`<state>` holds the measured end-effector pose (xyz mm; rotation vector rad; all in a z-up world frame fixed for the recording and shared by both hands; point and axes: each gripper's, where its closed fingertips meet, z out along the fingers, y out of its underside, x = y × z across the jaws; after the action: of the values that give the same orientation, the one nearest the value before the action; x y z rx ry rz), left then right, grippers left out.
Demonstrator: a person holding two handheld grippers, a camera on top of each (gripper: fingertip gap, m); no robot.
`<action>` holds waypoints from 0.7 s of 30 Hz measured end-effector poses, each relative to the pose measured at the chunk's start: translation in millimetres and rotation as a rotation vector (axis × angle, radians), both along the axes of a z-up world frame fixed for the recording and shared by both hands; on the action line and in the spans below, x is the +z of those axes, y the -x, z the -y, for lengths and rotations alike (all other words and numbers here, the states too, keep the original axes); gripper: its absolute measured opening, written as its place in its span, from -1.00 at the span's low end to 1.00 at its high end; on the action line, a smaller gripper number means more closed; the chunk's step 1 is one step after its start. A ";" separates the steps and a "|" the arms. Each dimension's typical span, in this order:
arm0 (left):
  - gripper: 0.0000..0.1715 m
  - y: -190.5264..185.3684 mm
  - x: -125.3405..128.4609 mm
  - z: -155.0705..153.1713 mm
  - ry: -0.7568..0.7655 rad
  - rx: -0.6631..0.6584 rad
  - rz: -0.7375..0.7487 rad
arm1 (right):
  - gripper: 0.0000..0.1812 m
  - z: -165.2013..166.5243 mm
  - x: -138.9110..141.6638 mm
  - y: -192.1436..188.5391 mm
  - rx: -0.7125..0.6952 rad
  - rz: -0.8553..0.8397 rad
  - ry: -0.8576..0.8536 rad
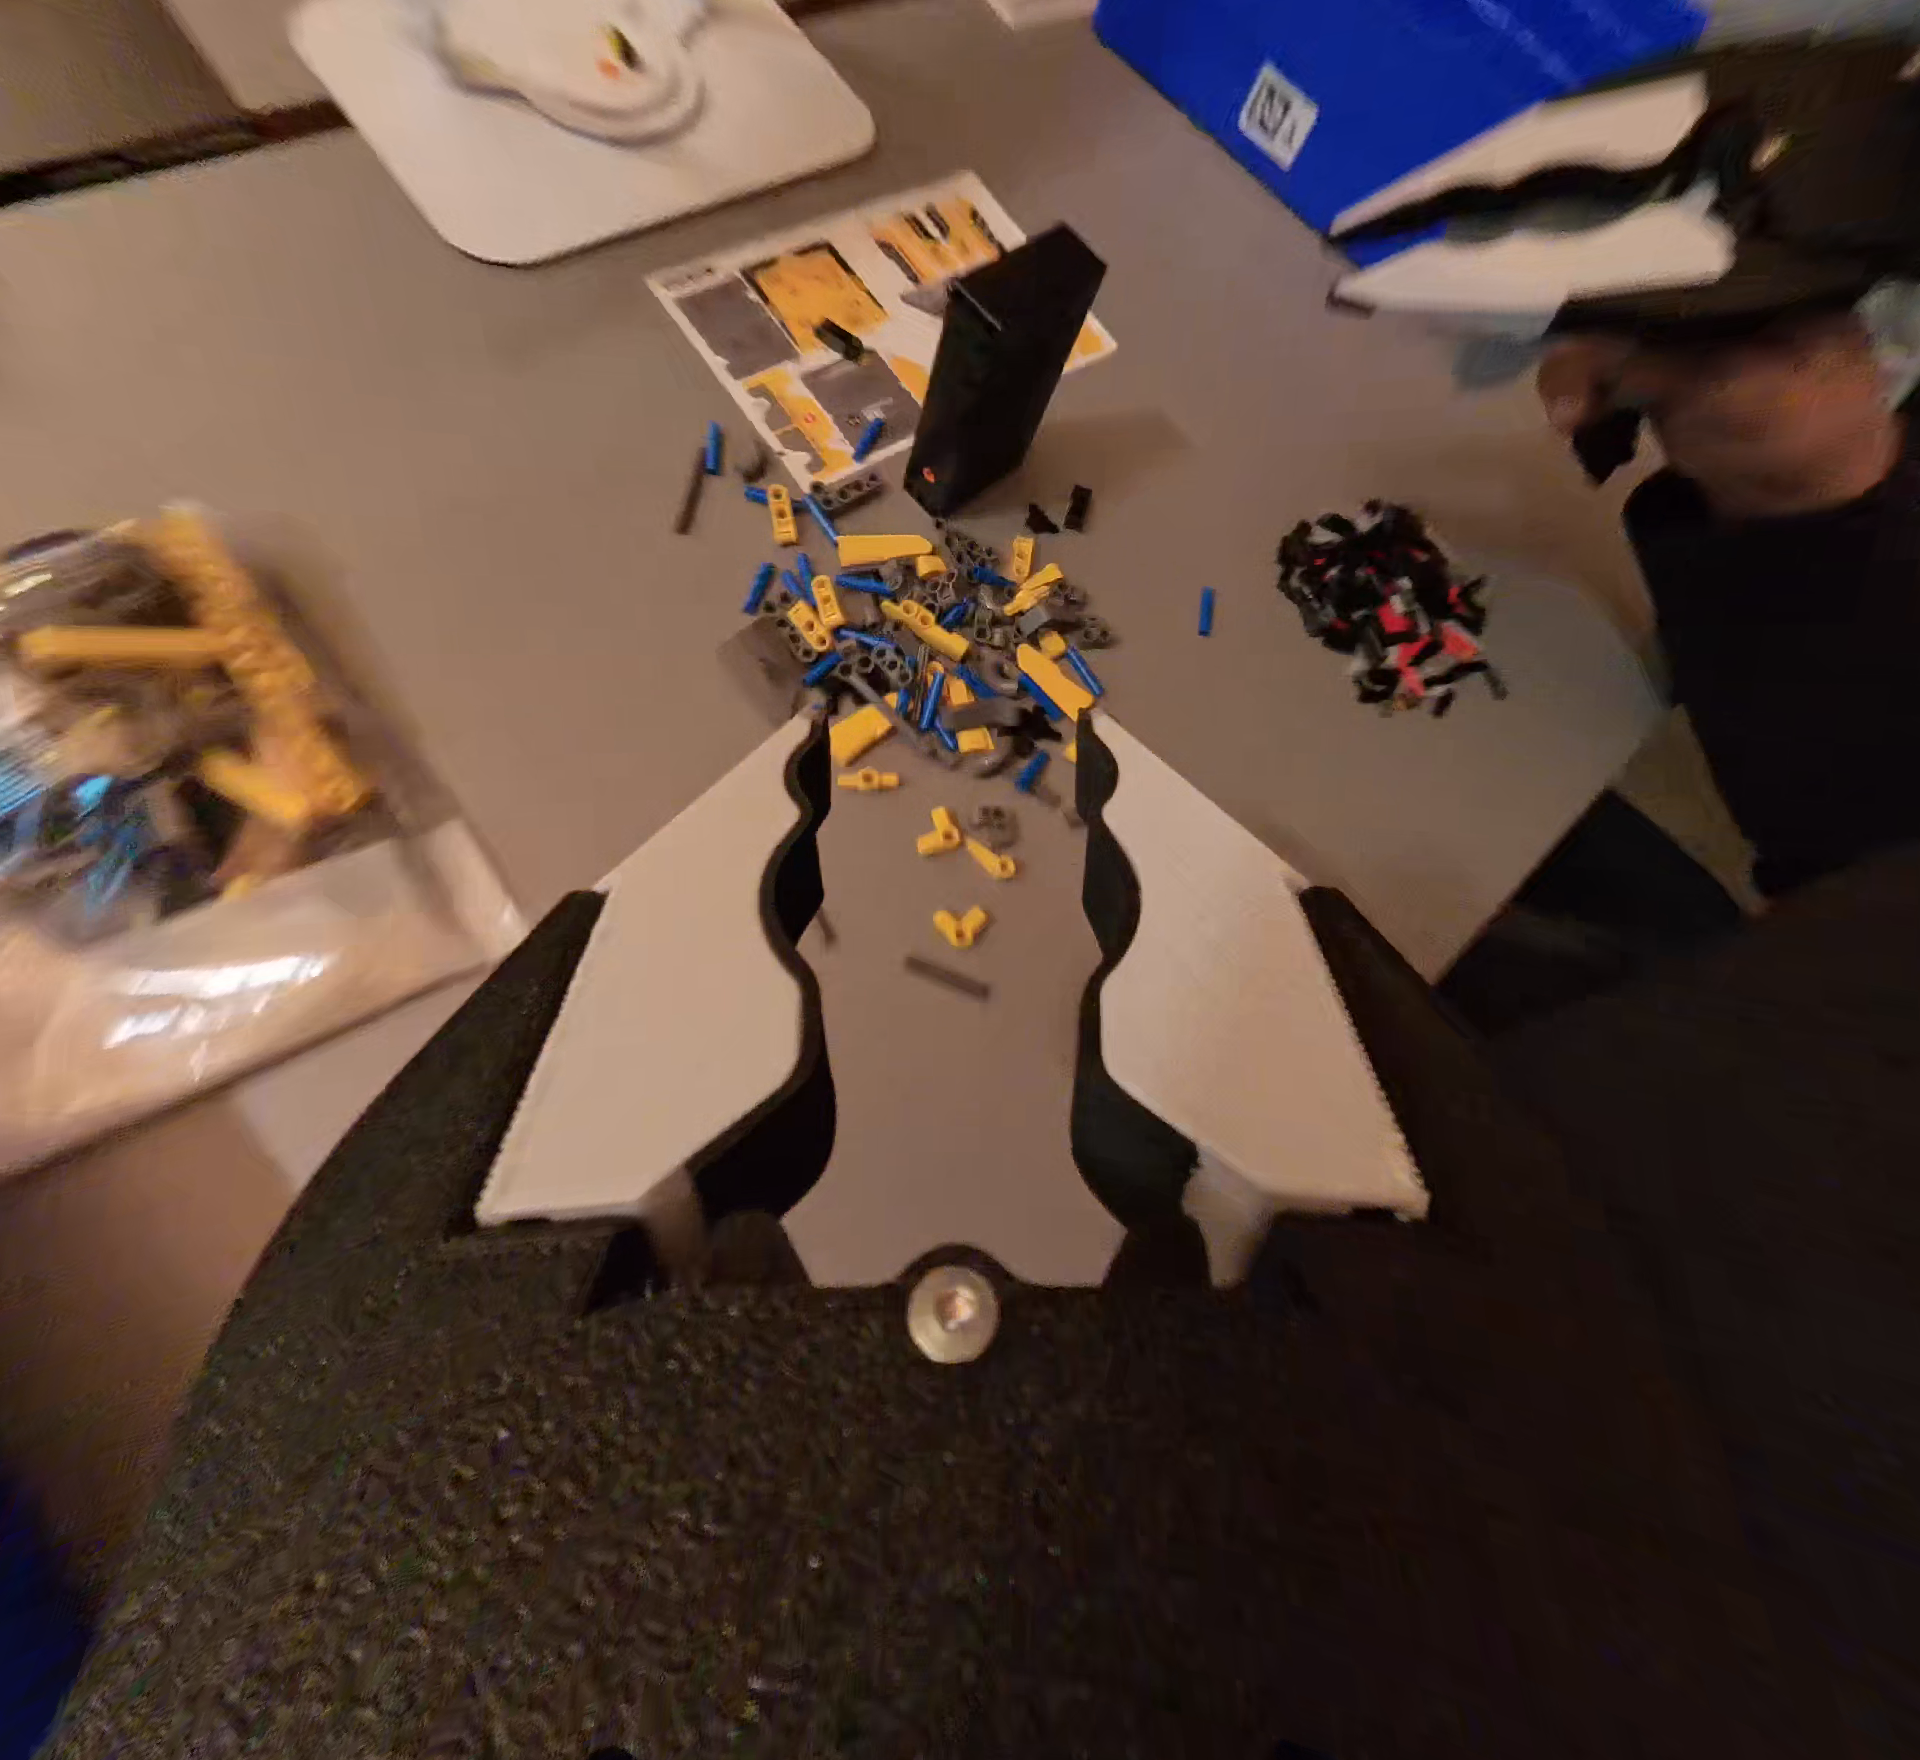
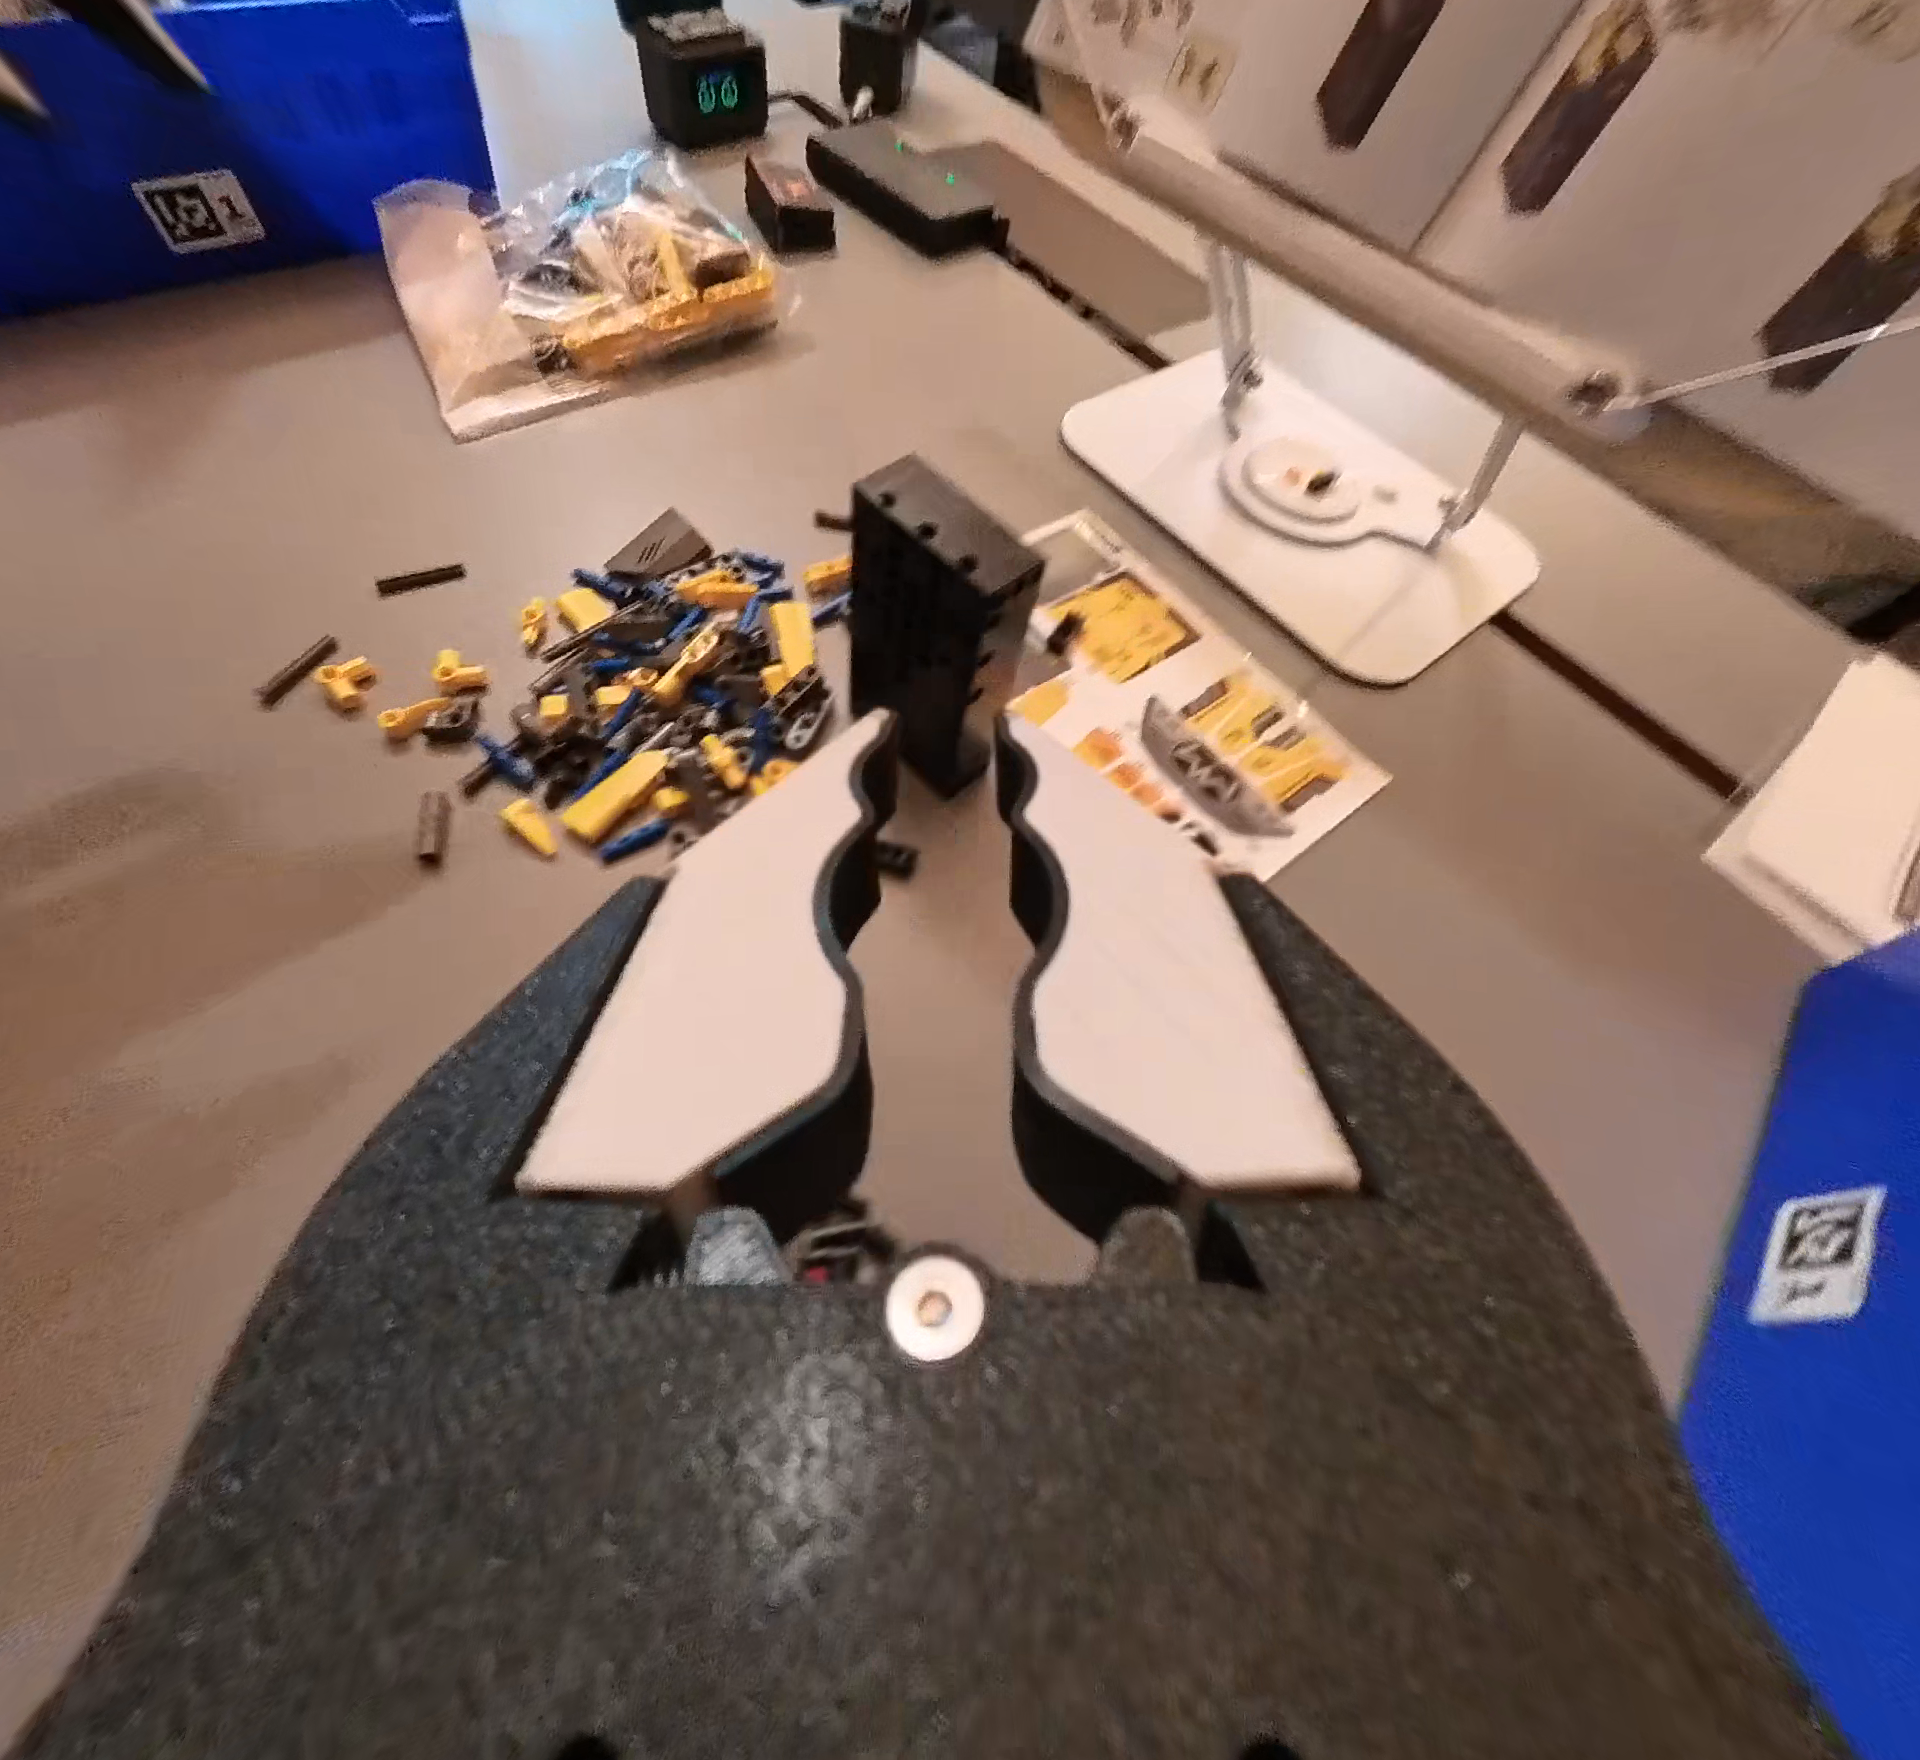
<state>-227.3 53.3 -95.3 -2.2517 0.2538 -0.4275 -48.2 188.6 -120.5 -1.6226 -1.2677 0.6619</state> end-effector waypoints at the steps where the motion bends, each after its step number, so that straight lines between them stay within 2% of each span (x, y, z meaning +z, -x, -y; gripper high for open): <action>1: -0.46 -5.3 -17.5 -19.1 0.017 -0.018 -0.024 | -0.81 -9.5 2.4 1.5 0.012 -0.012 -0.027; 6: -0.46 -0.7 -91.2 -120.7 0.013 -0.071 -0.224 | -0.81 -47.3 -11.8 6.7 0.029 -0.020 -0.106; 9: -0.46 -10.4 -115.9 -153.6 0.028 -0.144 -0.199 | -0.82 -48.4 -20.0 6.6 0.038 -0.110 -0.072; 11: -0.46 -13.4 -121.2 -169.9 -0.001 -0.150 -0.180 | -0.82 -46.7 -23.1 3.3 0.039 -0.126 -0.037; 14: -0.46 -5.9 -132.7 -187.6 -0.027 -0.127 -0.250 | -0.82 -50.3 -16.5 -1.0 0.019 -0.146 -0.069; 19: -0.47 -1.3 -147.5 -189.8 0.020 -0.114 -0.243 | -0.82 -43.1 -5.0 1.7 0.022 -0.224 -0.050; 21: -0.56 -4.4 -151.7 -187.8 0.040 -0.122 -0.211 | -0.82 -41.5 -4.0 3.5 0.025 -0.244 -0.038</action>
<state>-223.0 241.1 -247.0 -2.3297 0.4981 -0.2598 -51.7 230.1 -124.5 -1.4480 -1.1170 0.8194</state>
